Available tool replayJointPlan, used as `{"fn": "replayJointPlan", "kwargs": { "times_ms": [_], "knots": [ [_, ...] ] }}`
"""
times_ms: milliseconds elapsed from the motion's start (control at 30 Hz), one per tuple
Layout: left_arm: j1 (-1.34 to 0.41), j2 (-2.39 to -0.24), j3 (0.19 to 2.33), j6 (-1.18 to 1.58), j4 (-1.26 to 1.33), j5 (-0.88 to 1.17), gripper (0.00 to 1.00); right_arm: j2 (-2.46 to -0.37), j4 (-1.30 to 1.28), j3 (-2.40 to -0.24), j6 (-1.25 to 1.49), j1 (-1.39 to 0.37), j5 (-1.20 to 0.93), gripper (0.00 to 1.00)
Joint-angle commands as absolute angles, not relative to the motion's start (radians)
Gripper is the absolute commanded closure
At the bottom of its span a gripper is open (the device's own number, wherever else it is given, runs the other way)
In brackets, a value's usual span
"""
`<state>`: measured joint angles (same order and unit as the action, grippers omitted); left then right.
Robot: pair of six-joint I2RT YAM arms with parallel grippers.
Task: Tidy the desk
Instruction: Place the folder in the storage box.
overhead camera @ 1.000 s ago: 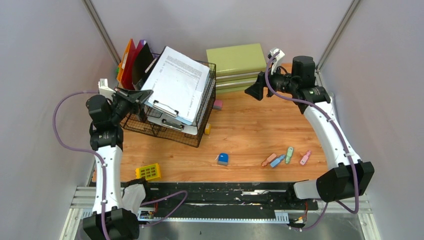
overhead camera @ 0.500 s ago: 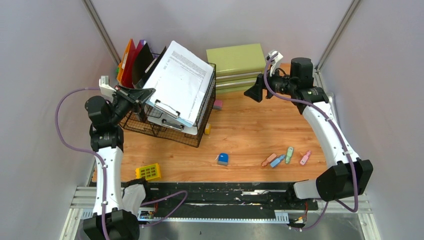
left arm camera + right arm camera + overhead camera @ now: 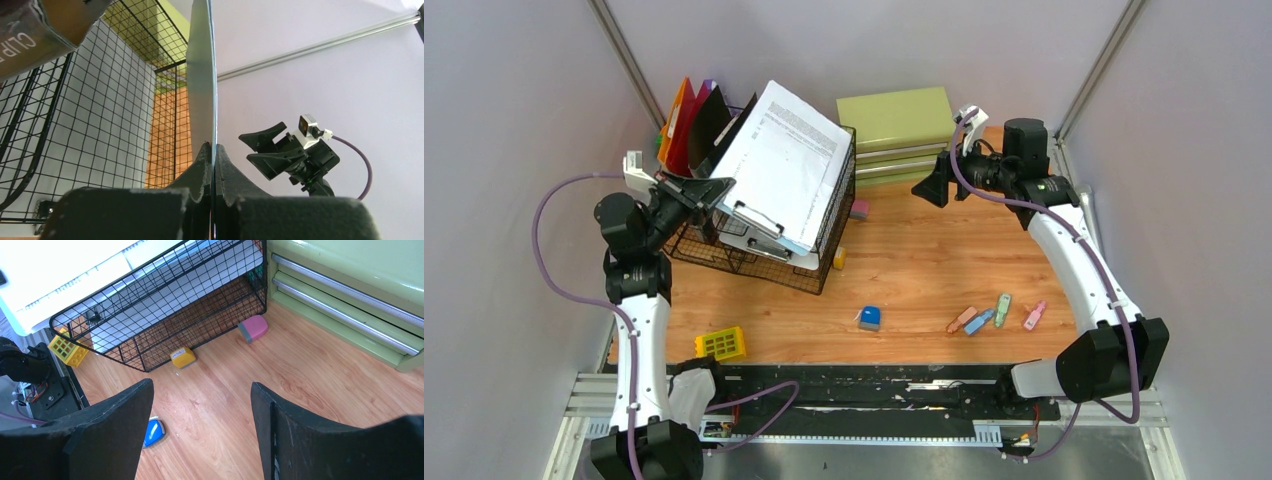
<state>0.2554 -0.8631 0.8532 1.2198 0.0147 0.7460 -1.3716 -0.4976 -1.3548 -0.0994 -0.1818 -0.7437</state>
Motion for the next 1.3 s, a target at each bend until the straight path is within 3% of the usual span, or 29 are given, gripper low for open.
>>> {"fn": "replayJointPlan", "kwargs": {
  "times_ms": [0,900,1033,1267],
  "knots": [
    [0.253,-0.86,0.837,1.187,0.045,0.733,1.0,-1.366,-0.465,-1.35,-0.104,-0.184,-0.772,0.28],
    [0.197,-0.879,0.768,0.942,-0.149,0.659,1.0,-1.422,-0.473,-1.367,-0.118,-0.227,-0.755,0.27],
    [0.195,-0.881,0.777,0.913,-0.169,0.651,0.88,-1.425,-0.476,-1.37,-0.122,-0.233,-0.751,0.27],
    [0.195,-0.884,0.844,0.825,-0.27,0.627,0.54,-1.421,-0.481,-1.366,-0.129,-0.237,-0.747,0.27]
  ]
}}
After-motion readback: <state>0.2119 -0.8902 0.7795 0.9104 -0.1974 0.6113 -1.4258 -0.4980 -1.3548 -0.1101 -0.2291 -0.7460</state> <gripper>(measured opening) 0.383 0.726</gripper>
